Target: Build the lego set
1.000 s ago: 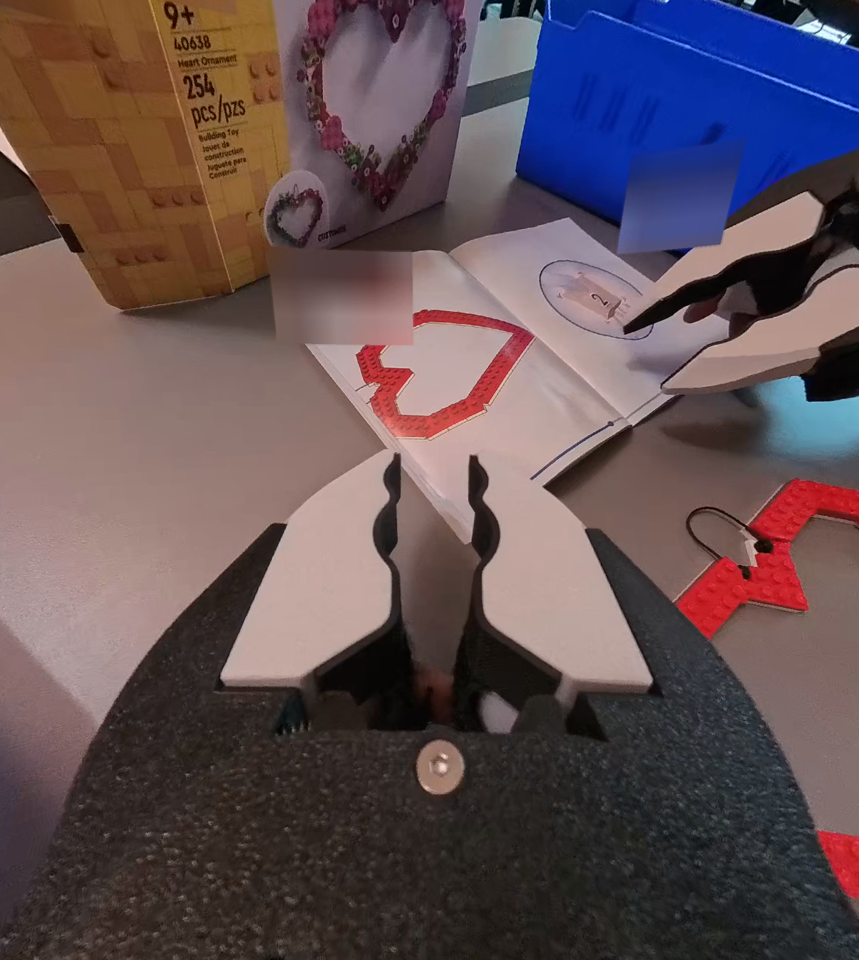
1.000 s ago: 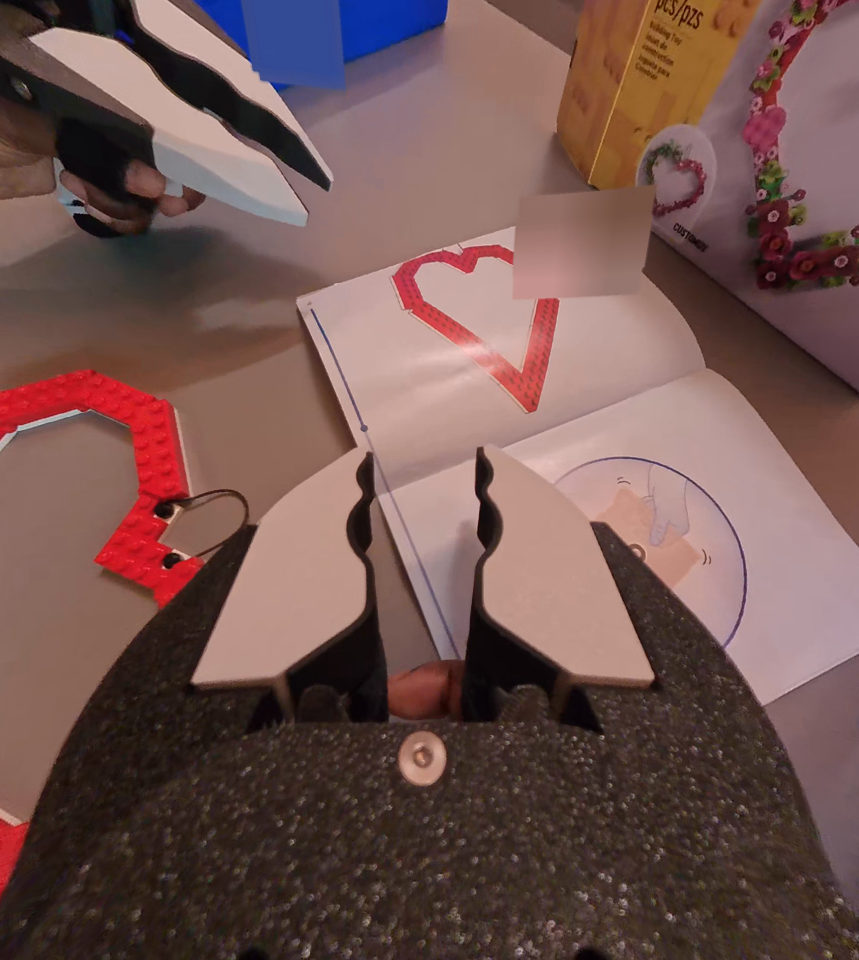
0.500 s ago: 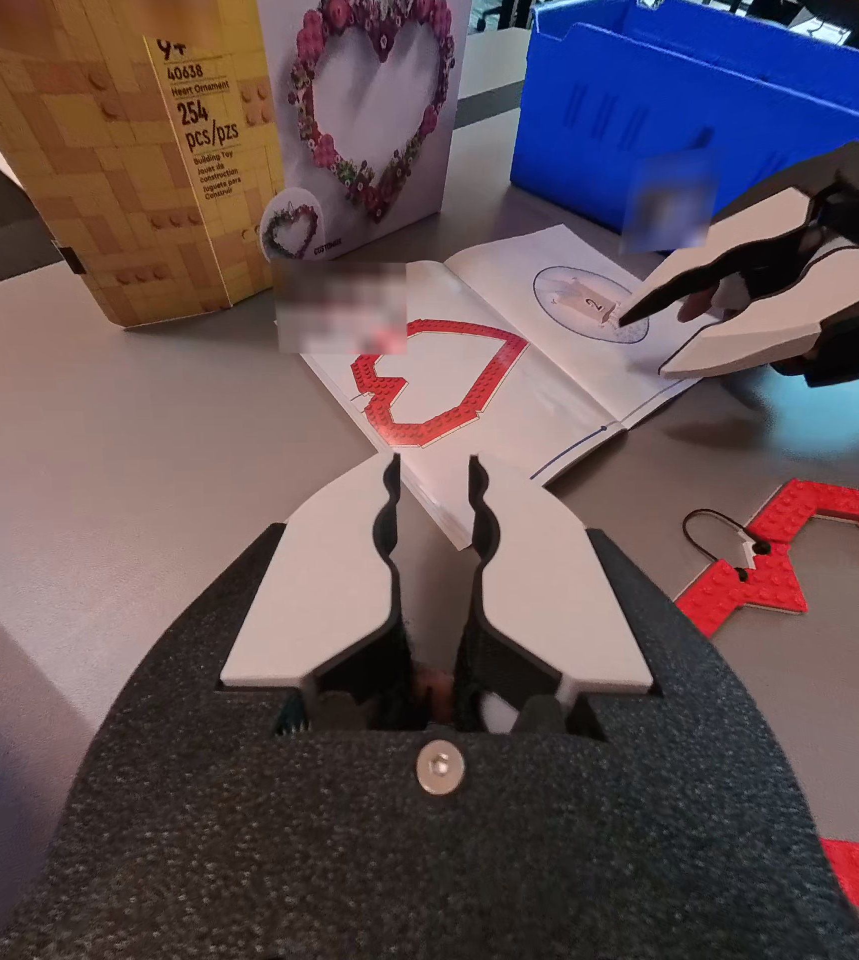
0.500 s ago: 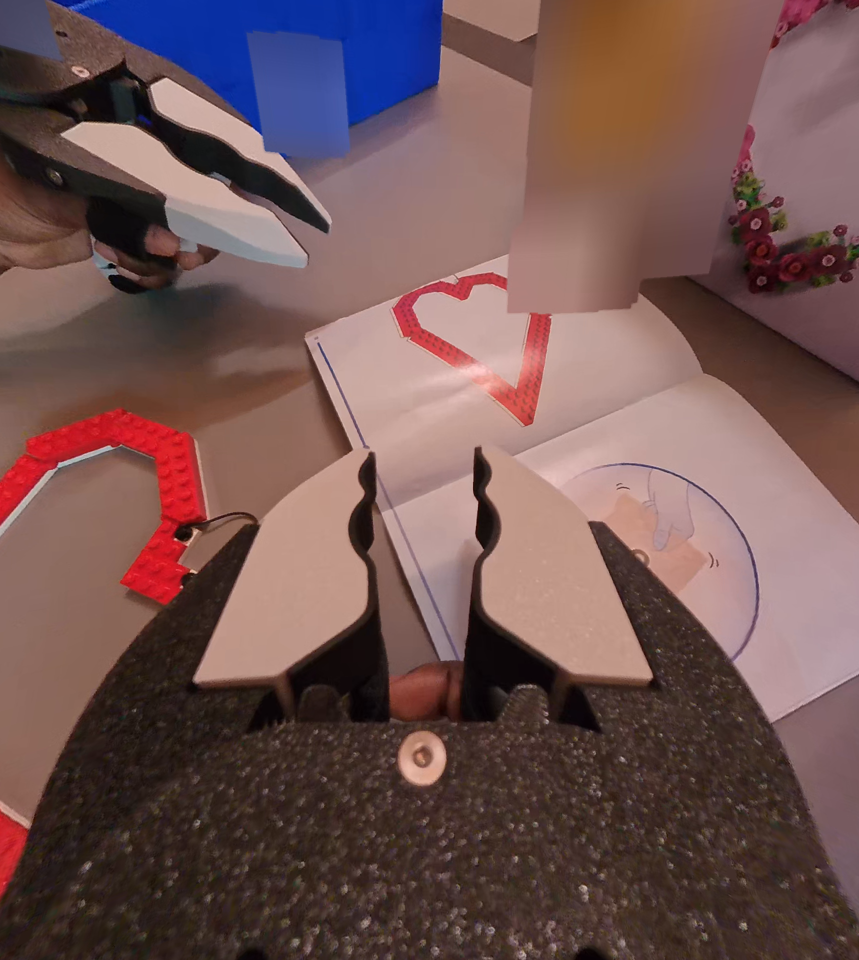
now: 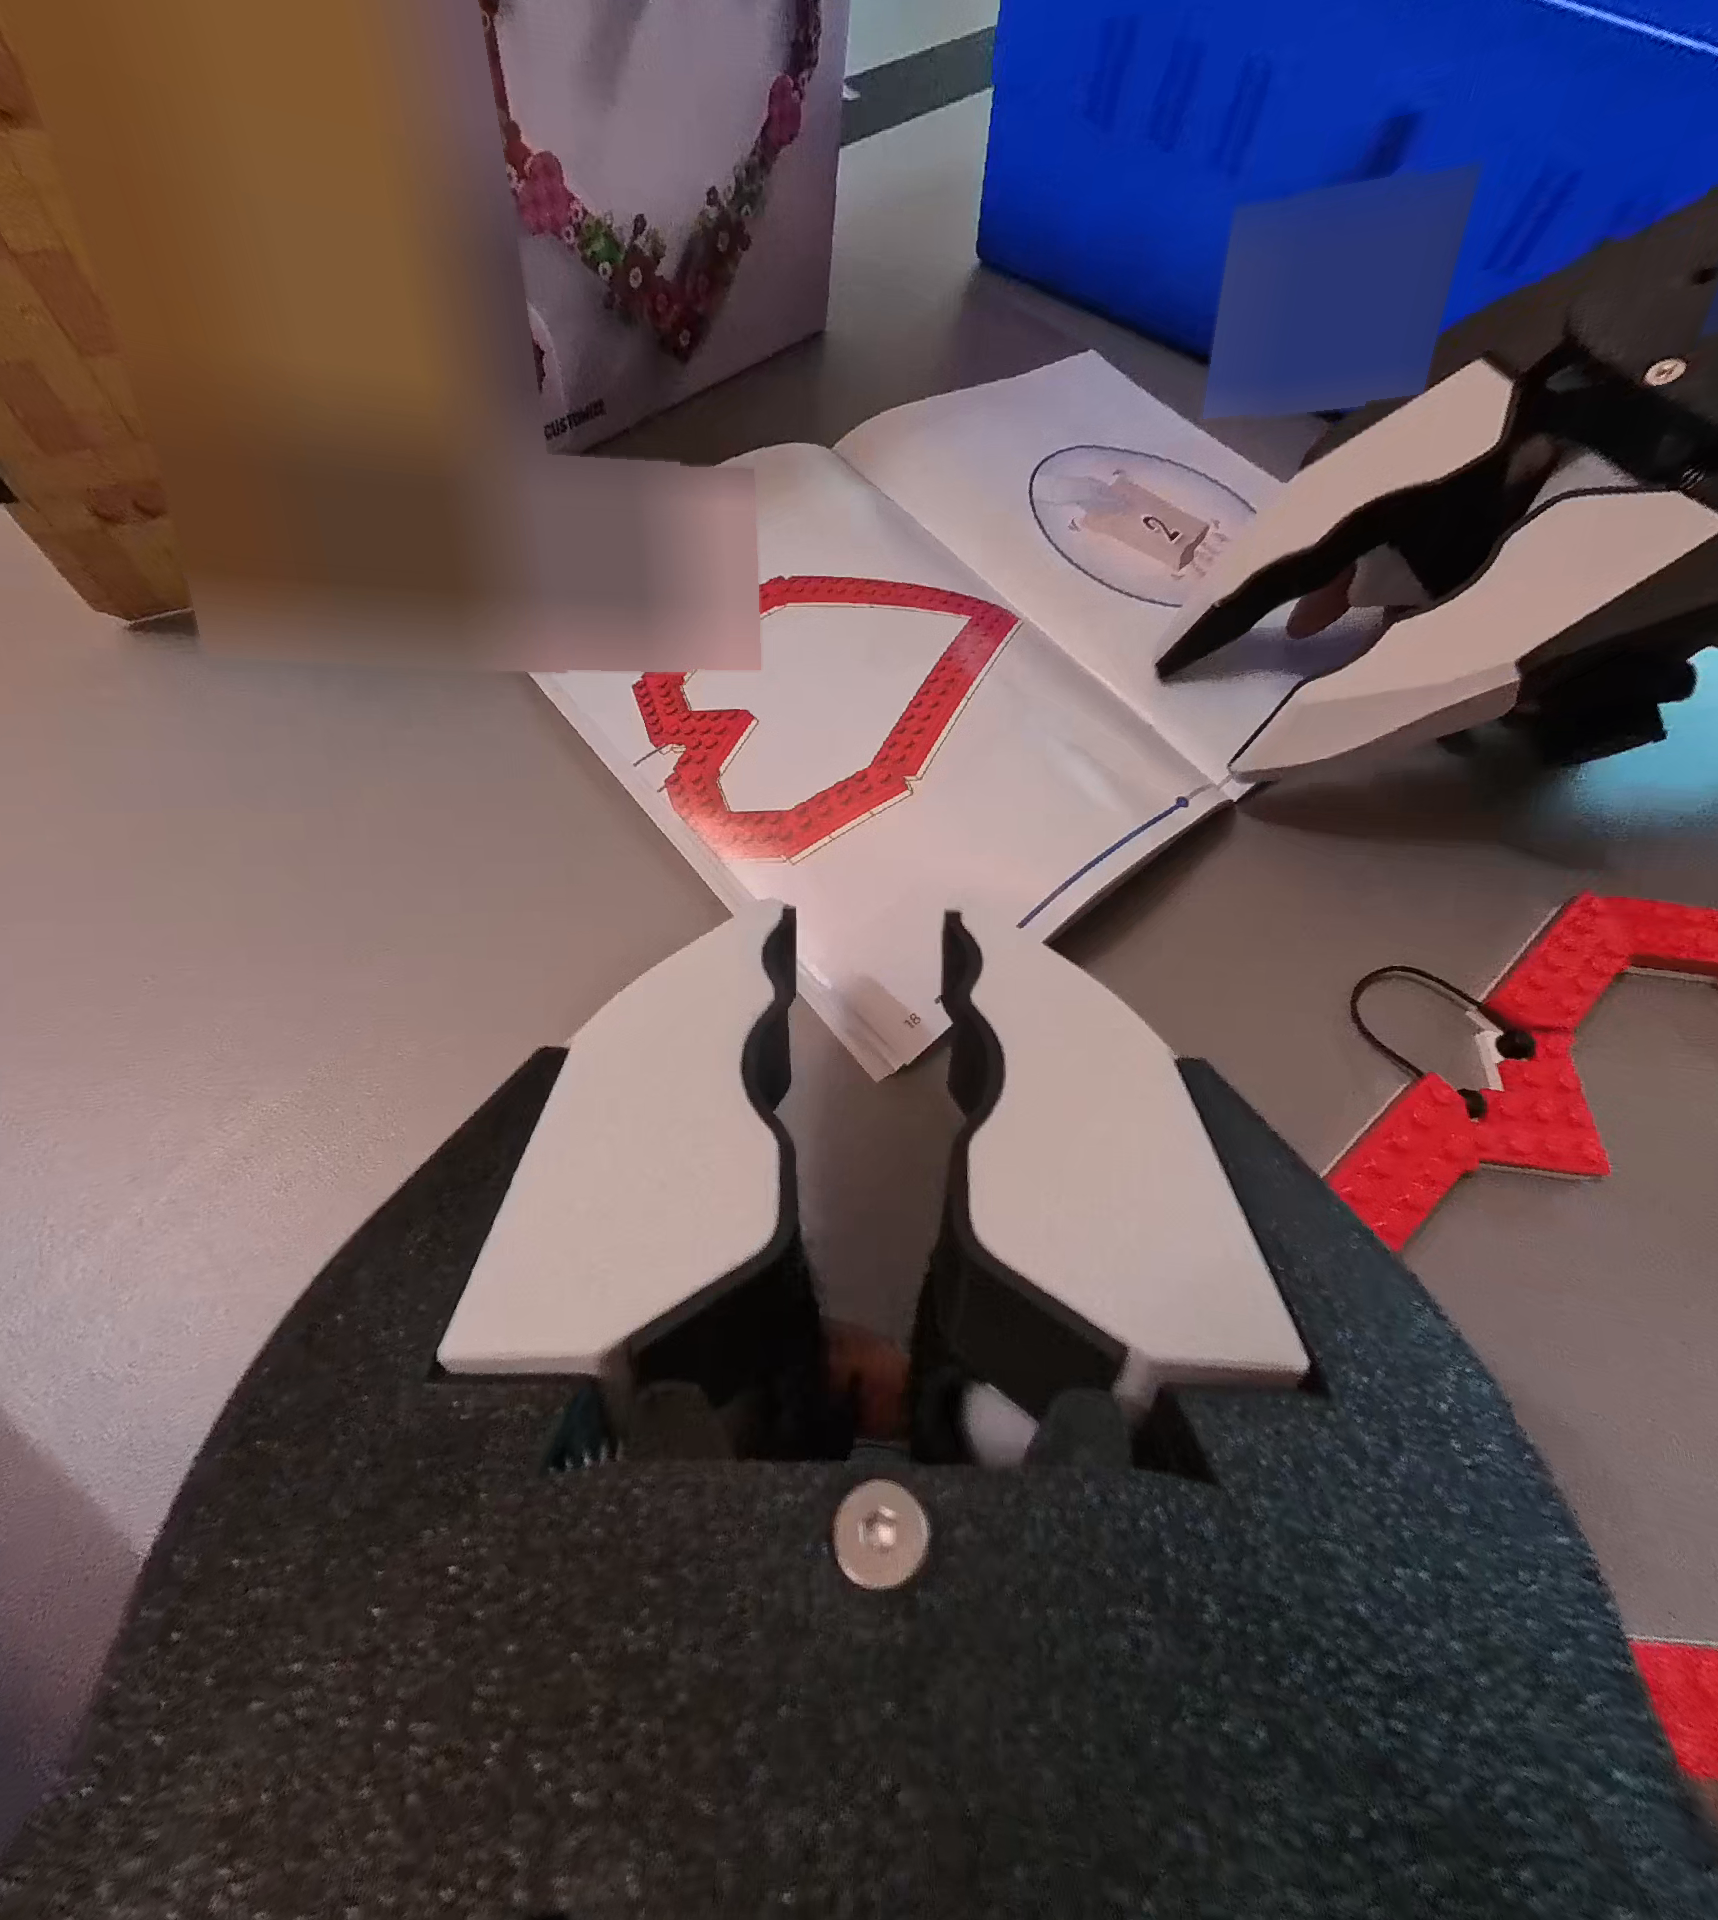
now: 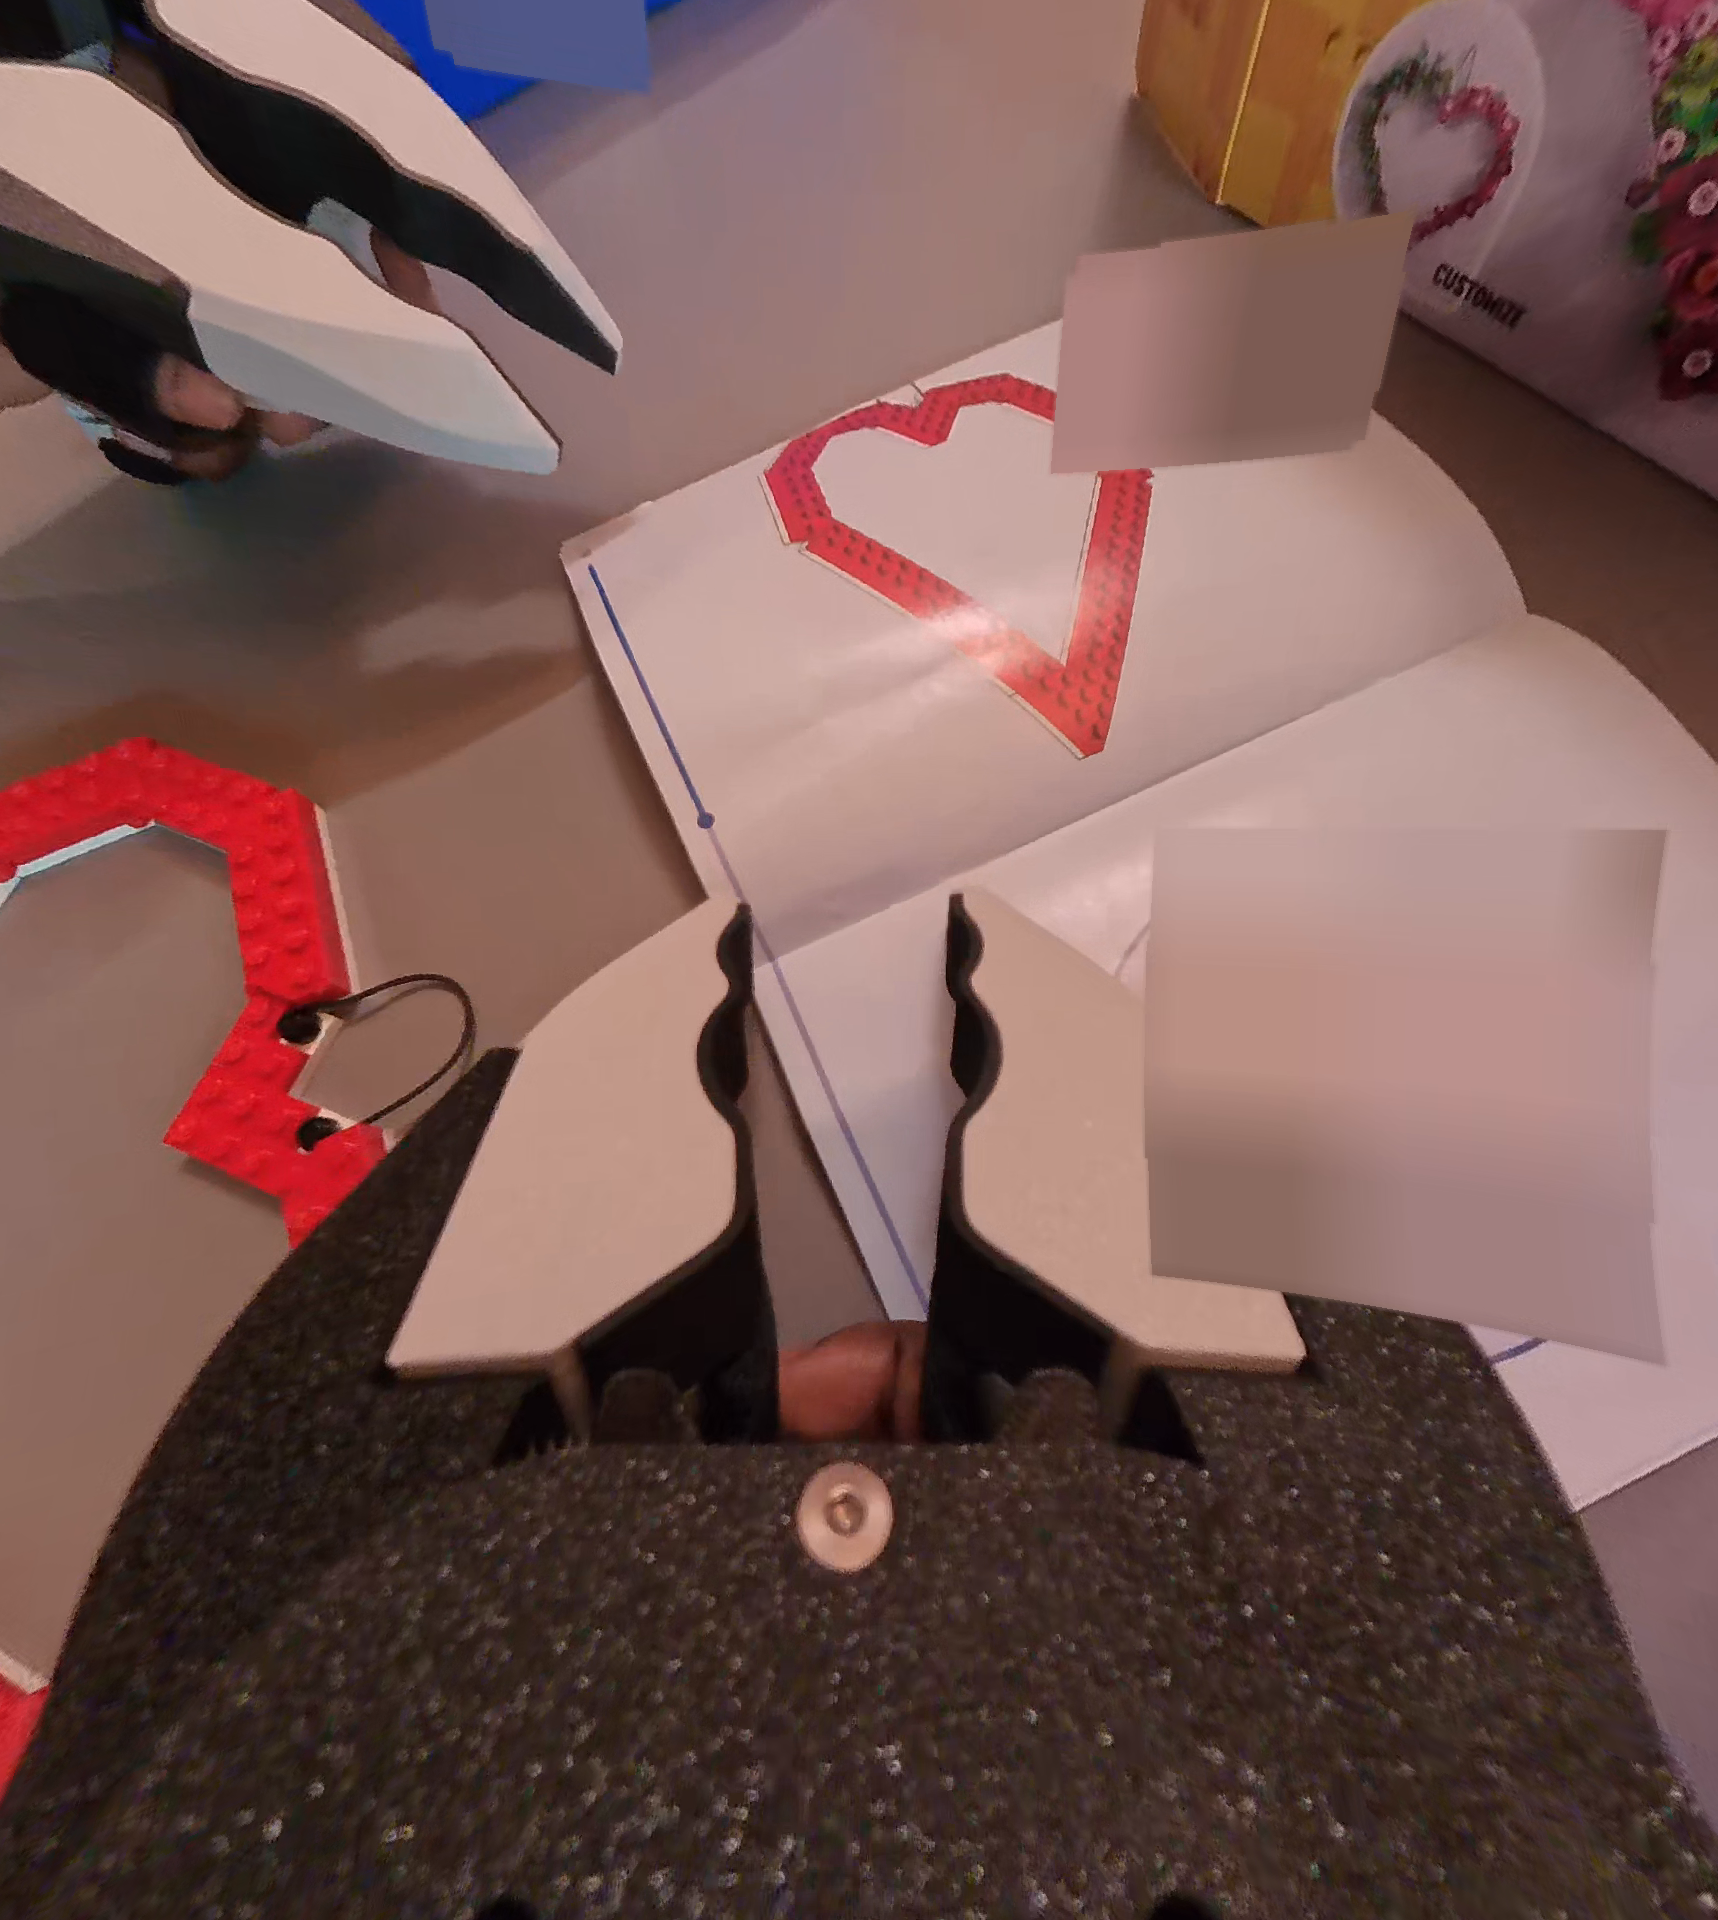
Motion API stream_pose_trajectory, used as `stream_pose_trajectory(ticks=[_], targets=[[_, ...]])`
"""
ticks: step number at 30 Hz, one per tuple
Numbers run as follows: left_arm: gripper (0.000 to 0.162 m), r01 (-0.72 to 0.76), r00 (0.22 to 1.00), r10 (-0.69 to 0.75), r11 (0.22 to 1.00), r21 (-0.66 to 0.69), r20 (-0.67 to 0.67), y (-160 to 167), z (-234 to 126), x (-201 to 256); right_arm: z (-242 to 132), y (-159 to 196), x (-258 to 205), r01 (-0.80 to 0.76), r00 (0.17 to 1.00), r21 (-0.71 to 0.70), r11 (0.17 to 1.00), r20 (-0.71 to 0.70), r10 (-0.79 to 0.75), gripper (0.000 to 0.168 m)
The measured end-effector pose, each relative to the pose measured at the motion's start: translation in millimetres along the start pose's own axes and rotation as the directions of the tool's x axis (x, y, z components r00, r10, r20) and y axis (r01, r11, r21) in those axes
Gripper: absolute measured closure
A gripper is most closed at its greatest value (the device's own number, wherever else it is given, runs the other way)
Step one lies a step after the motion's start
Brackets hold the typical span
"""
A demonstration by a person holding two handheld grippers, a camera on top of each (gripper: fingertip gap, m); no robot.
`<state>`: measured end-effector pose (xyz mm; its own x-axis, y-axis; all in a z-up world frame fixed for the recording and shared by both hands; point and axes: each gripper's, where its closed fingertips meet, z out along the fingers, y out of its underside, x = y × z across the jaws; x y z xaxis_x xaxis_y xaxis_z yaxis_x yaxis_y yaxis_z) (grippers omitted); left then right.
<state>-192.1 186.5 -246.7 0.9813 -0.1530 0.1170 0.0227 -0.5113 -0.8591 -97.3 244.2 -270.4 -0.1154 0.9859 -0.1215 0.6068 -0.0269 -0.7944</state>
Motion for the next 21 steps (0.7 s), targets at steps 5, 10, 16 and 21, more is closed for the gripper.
stream_pose_trajectory(ticks=[5,10,16,21], targets=[[0.136,0.012,1.0,-0.013,1.0,-0.023,-0.006,3.1,1.8,0.1,1.3,4.2,0.7,-0.02,1.0,-0.028,0.999,0.002,0.02,0.132],[0.136,0.022,1.0,-0.022,0.999,-0.025,-0.011,3.6,2.2,-0.1,2.1,5.5,0.7,-0.015,1.0,-0.038,0.999,-0.004,0.015,0.132],[0.136,0.037,0.999,-0.038,0.998,-0.044,-0.021,6.3,3.2,0.6,1.9,5.3,1.0,-0.041,0.999,-0.036,0.999,0.011,0.041,0.133],[0.135,0.031,0.999,-0.032,0.998,-0.056,-0.018,7.8,4.4,0.9,1.6,5.0,1.3,-0.056,0.998,-0.033,0.998,0.016,0.056,0.134]])
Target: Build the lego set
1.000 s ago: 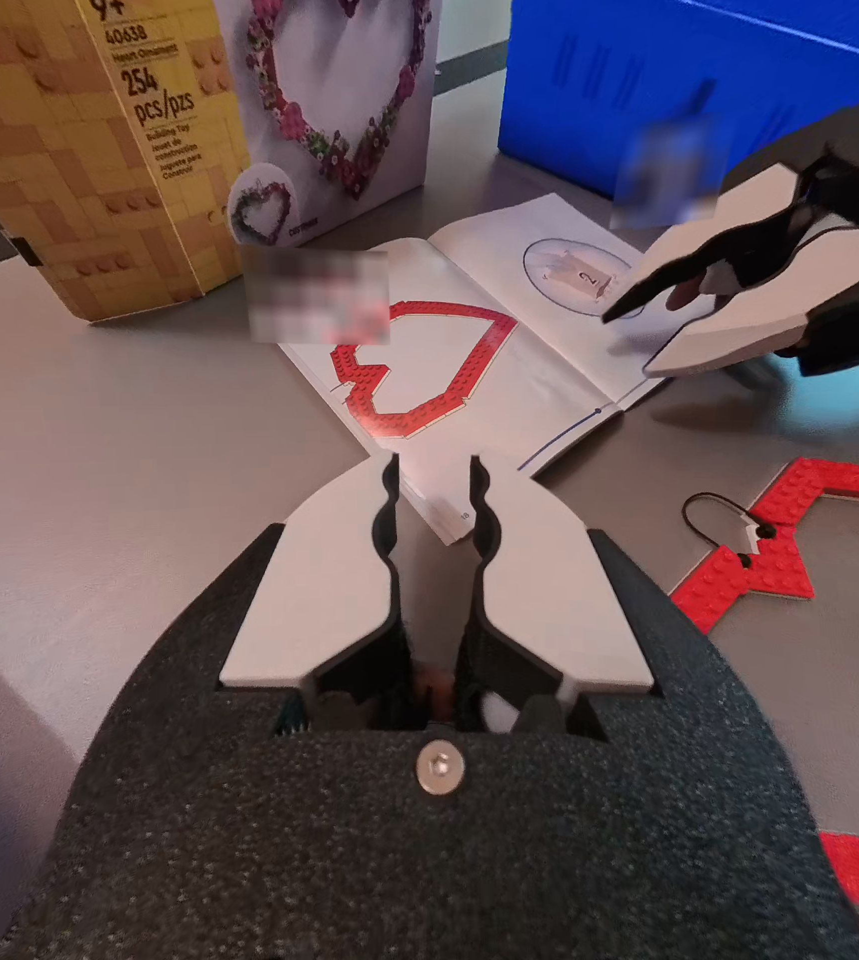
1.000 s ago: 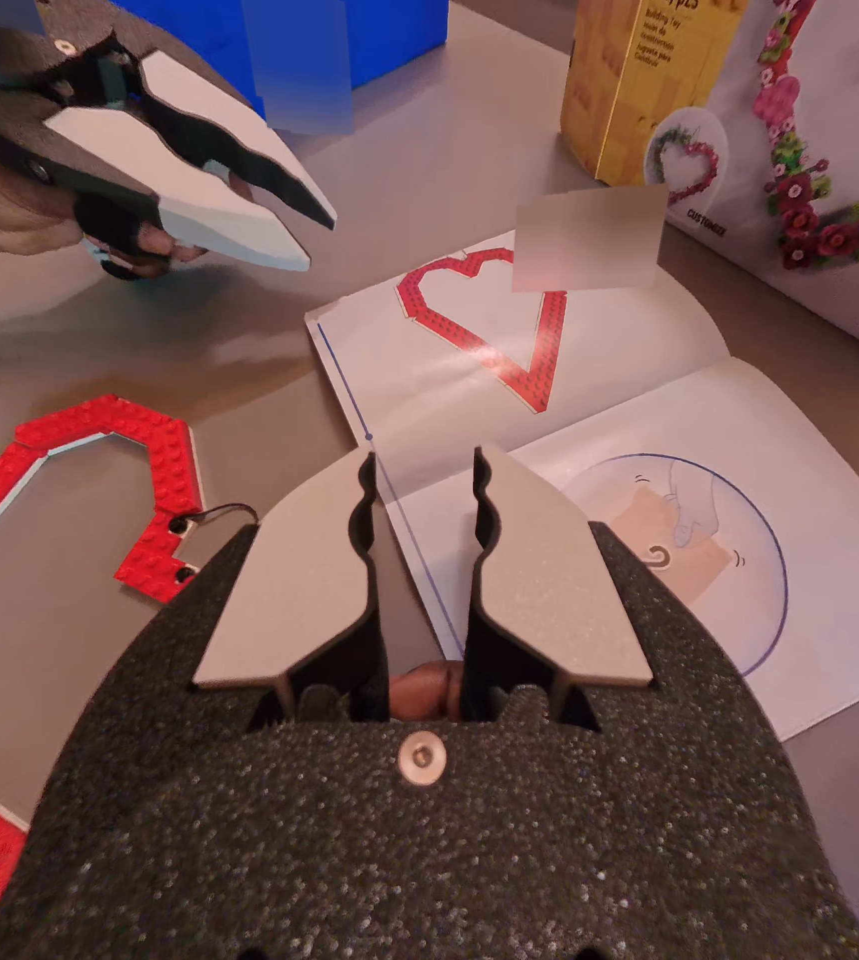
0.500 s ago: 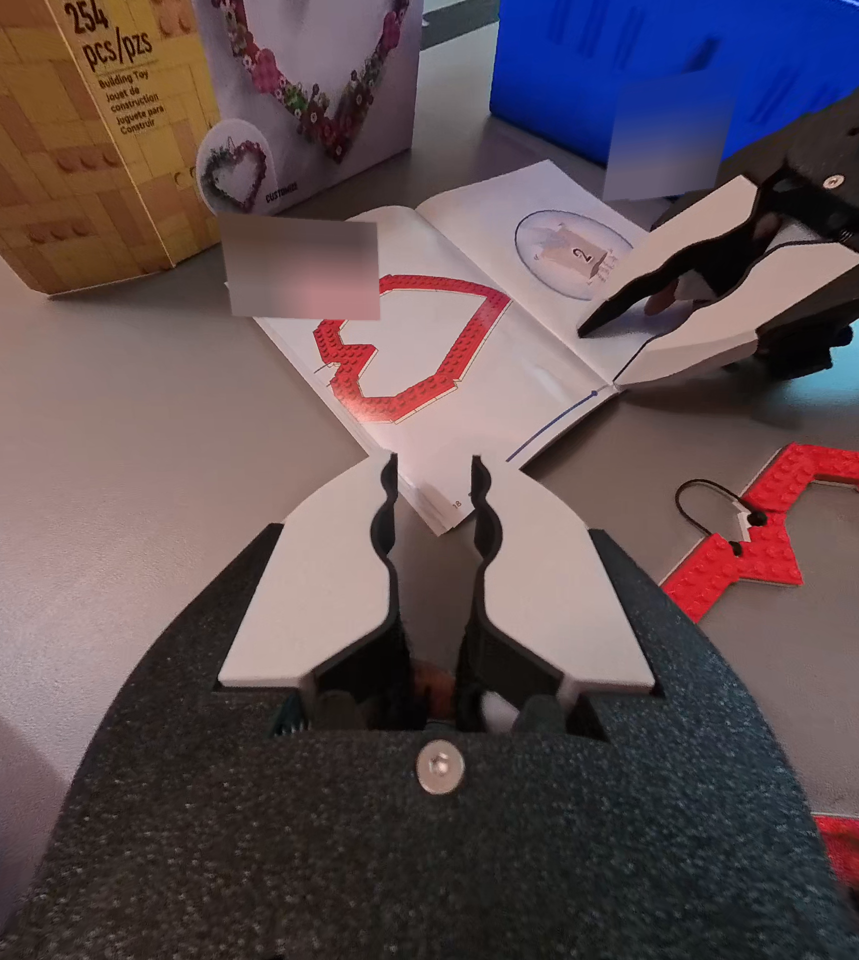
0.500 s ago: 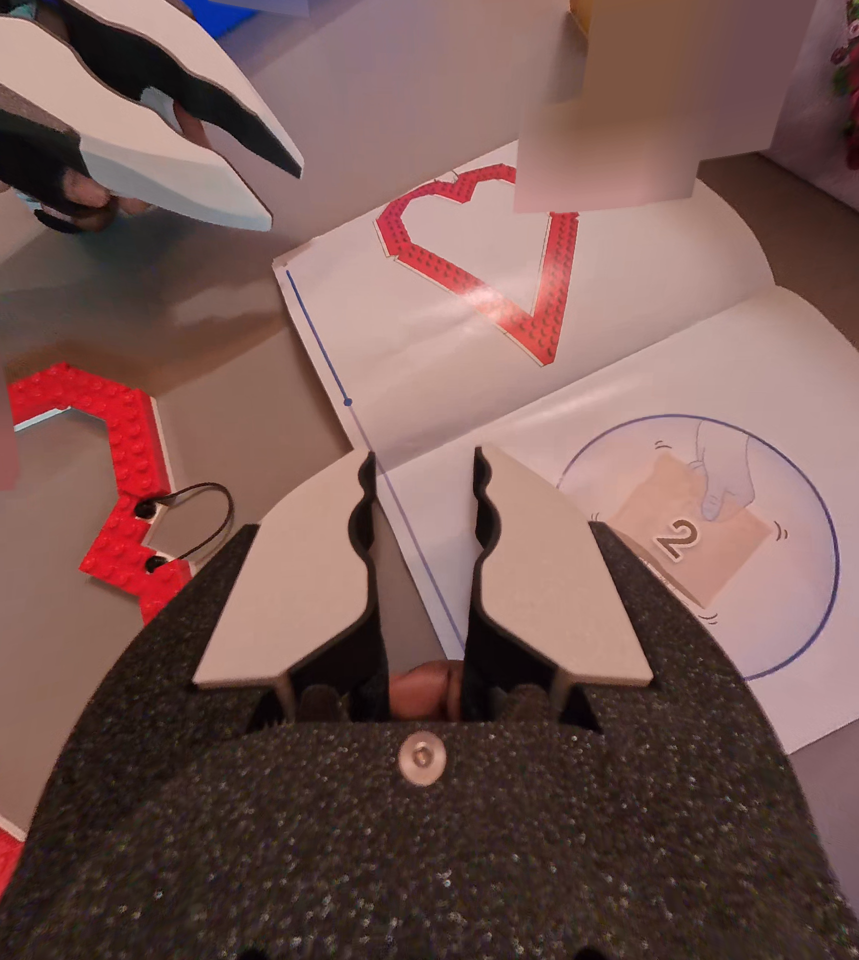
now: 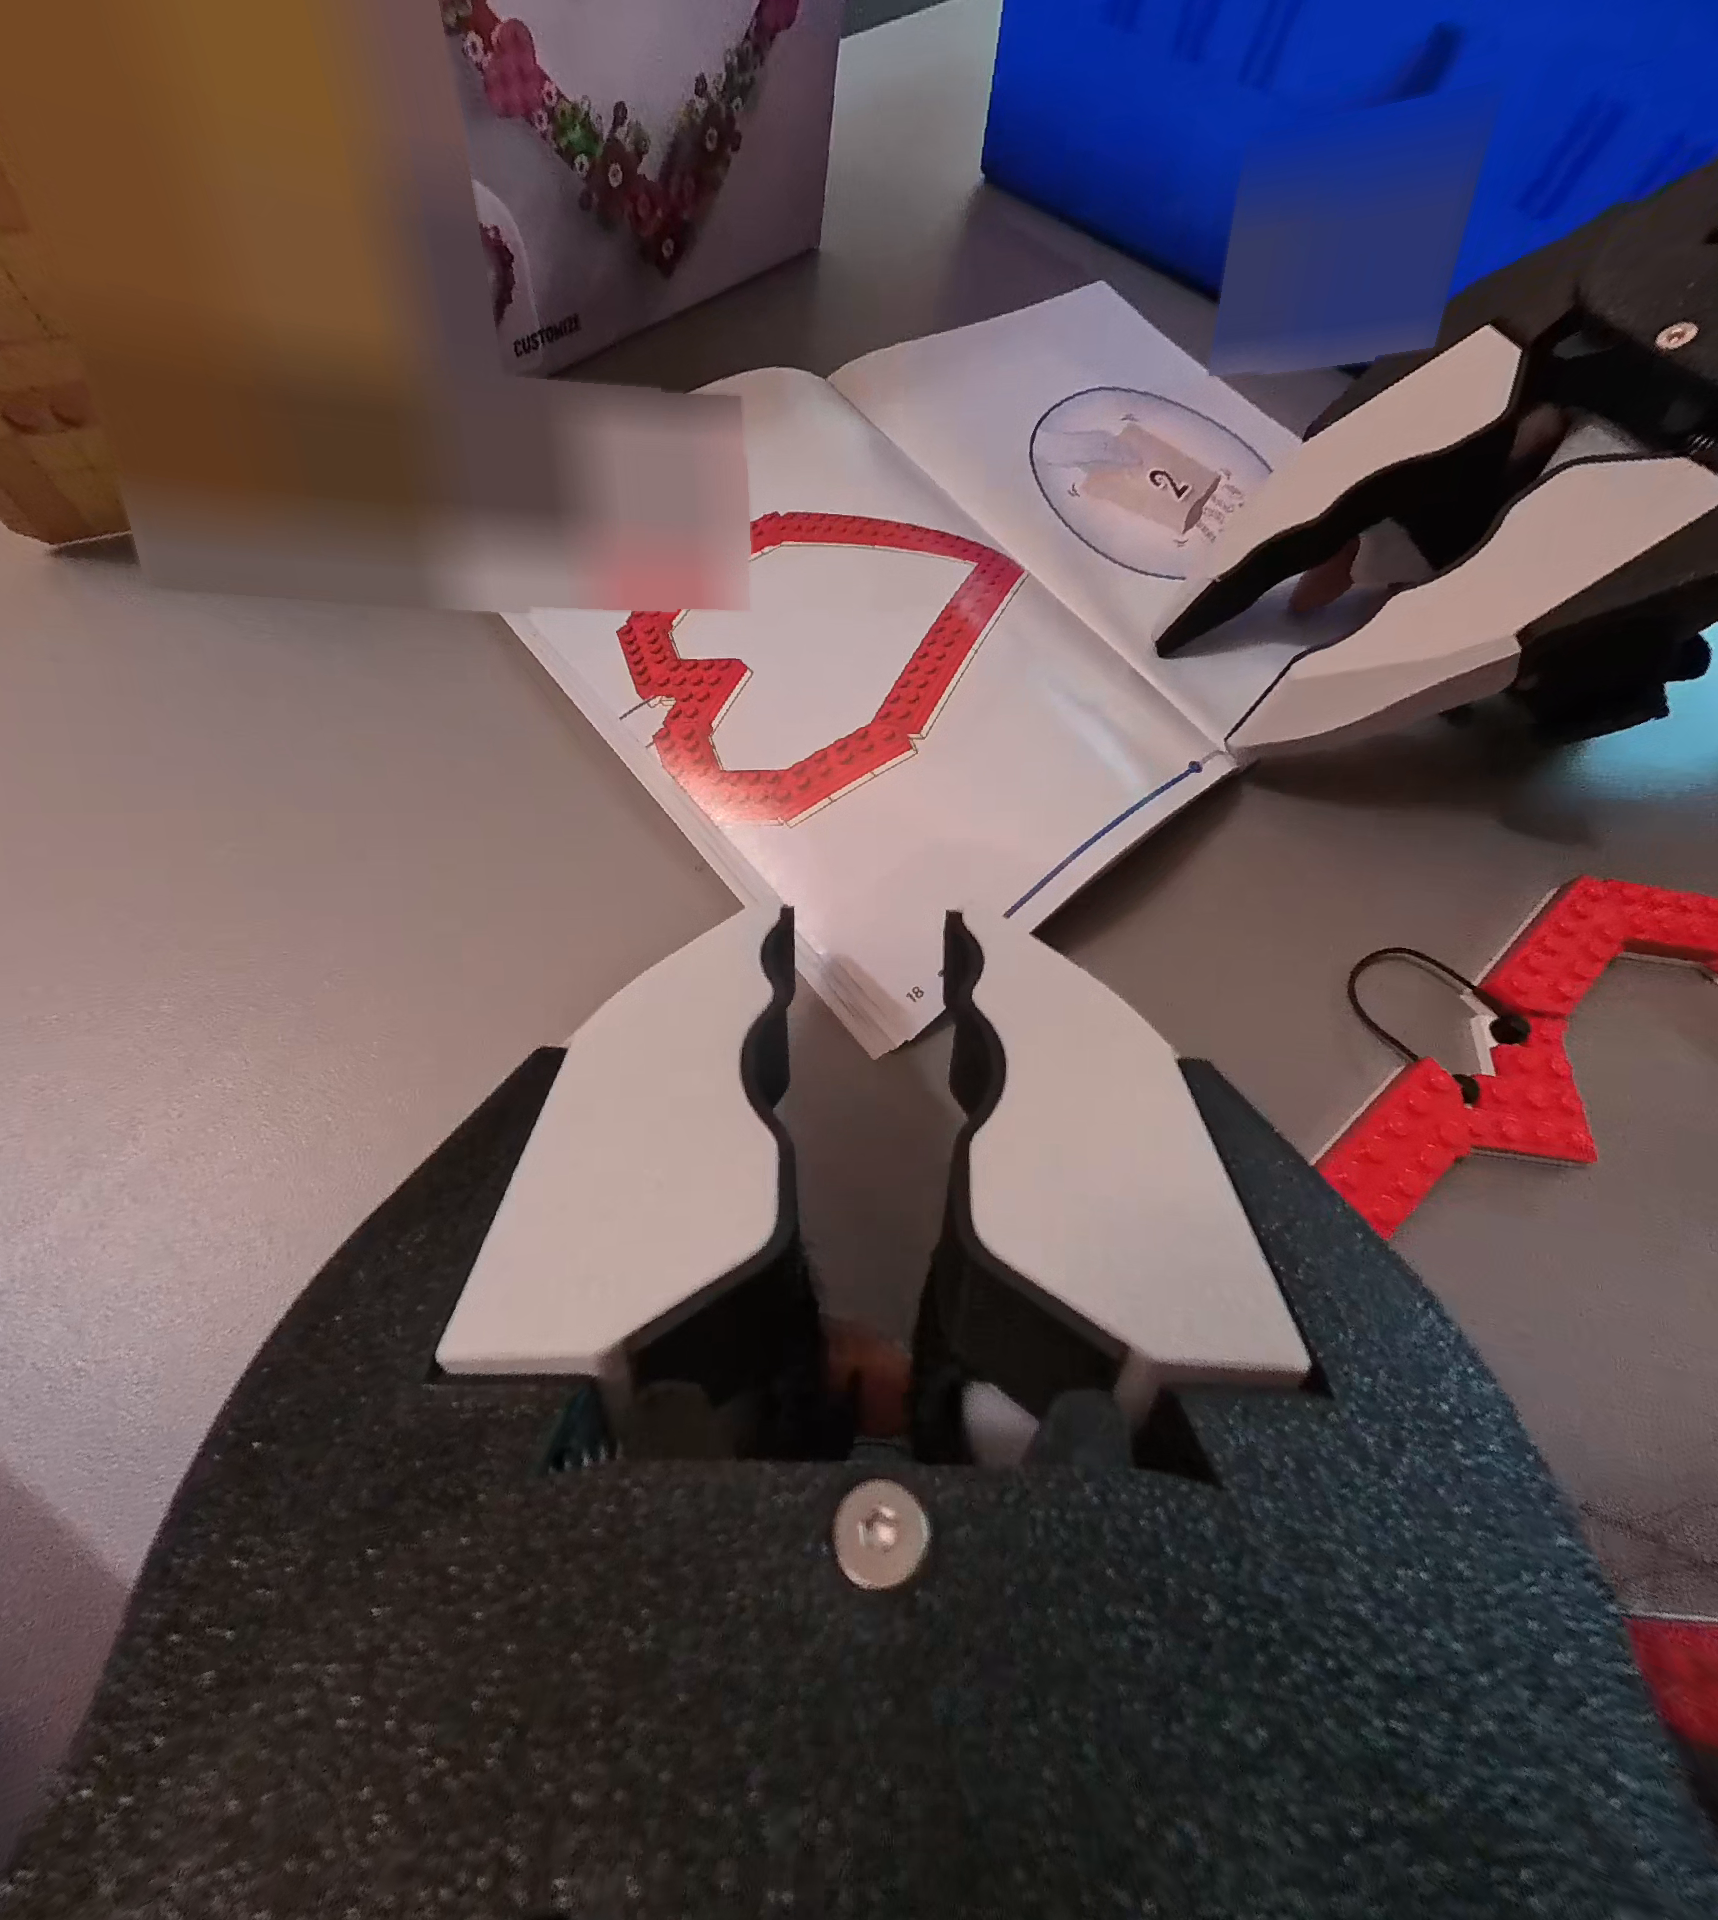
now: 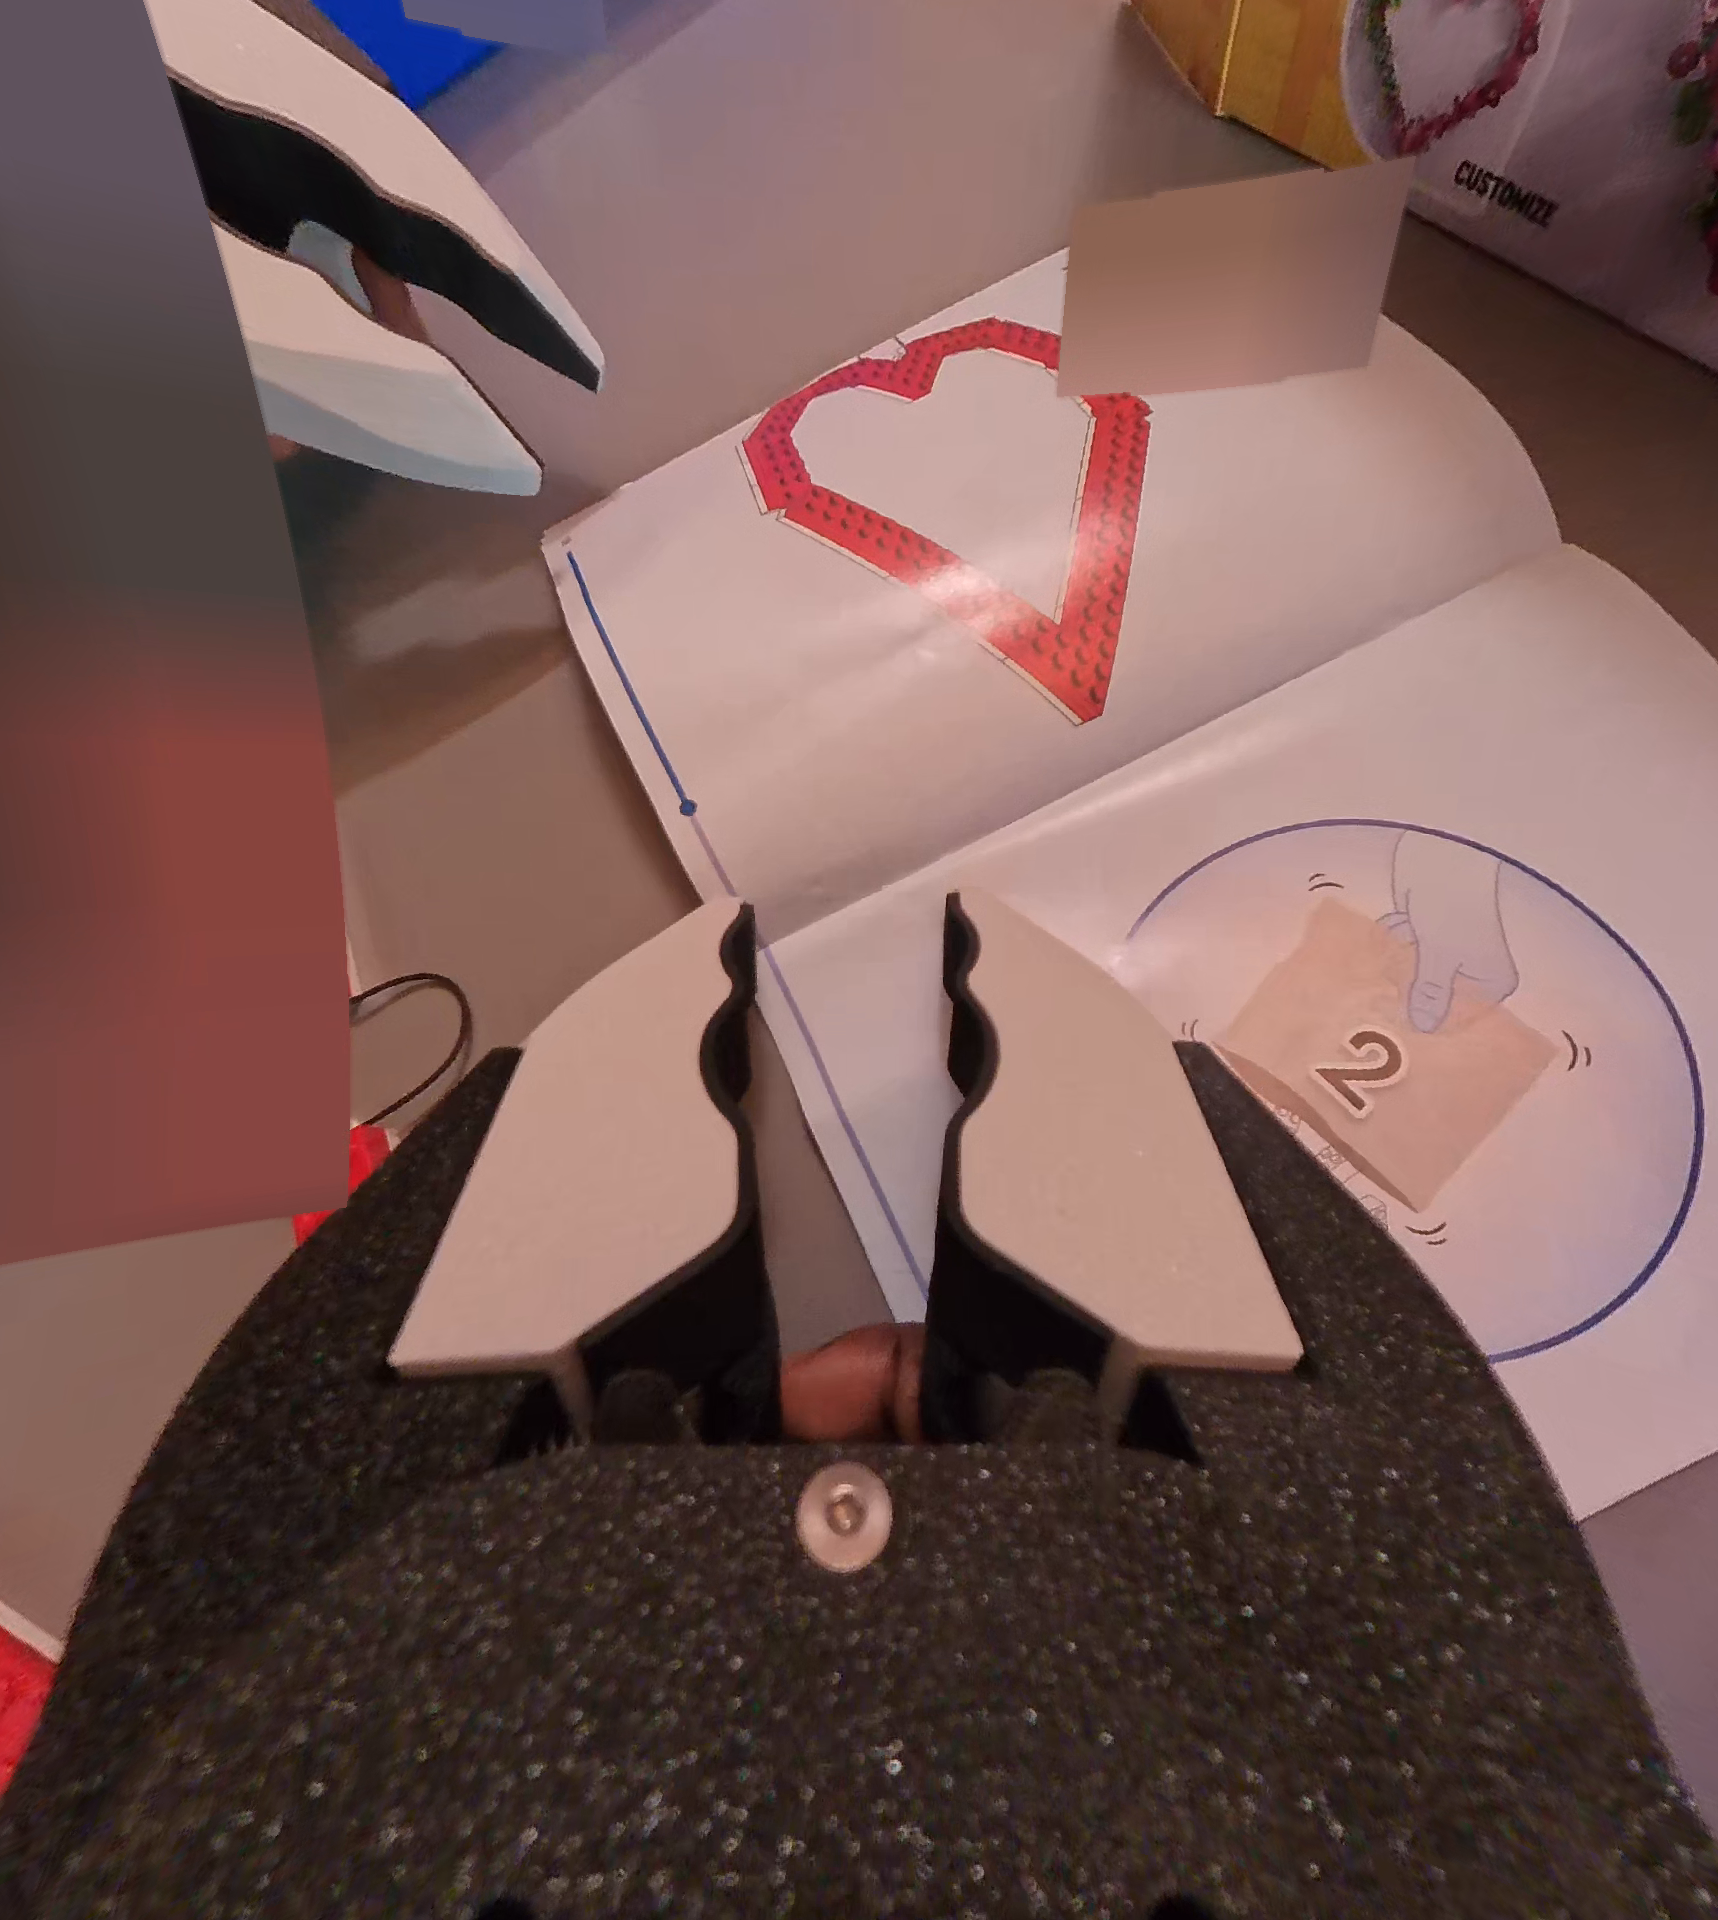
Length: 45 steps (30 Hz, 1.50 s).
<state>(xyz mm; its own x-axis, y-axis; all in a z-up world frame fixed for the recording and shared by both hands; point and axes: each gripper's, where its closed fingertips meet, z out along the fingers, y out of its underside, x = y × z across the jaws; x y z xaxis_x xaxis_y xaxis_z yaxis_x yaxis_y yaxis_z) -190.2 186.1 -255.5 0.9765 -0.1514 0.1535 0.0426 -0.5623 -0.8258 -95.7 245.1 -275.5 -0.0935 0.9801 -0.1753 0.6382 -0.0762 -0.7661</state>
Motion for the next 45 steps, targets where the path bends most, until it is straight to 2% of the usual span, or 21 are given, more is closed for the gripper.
stream_pose_trajectory(ticks=[26,39,45], targets=[[0.135,-0.012,1.0,0.012,0.999,-0.032,-0.004,4.1,2.8,1.6,1.2,1.1,-0.2,0.056,0.997,-0.012,0.998,-0.045,-0.056,0.133],[0.137,0.11,0.992,-0.109,0.994,0.006,-0.06,-0.8,-1.6,-3.5,1.3,1.3,0.0,0.056,0.997,-0.012,0.998,-0.045,-0.057,0.133],[0.136,0.099,0.994,-0.099,0.995,0.008,-0.056,-0.6,-2.4,-2.2,1.4,1.6,0.0,0.062,0.997,-0.014,0.998,-0.049,-0.062,0.133]])
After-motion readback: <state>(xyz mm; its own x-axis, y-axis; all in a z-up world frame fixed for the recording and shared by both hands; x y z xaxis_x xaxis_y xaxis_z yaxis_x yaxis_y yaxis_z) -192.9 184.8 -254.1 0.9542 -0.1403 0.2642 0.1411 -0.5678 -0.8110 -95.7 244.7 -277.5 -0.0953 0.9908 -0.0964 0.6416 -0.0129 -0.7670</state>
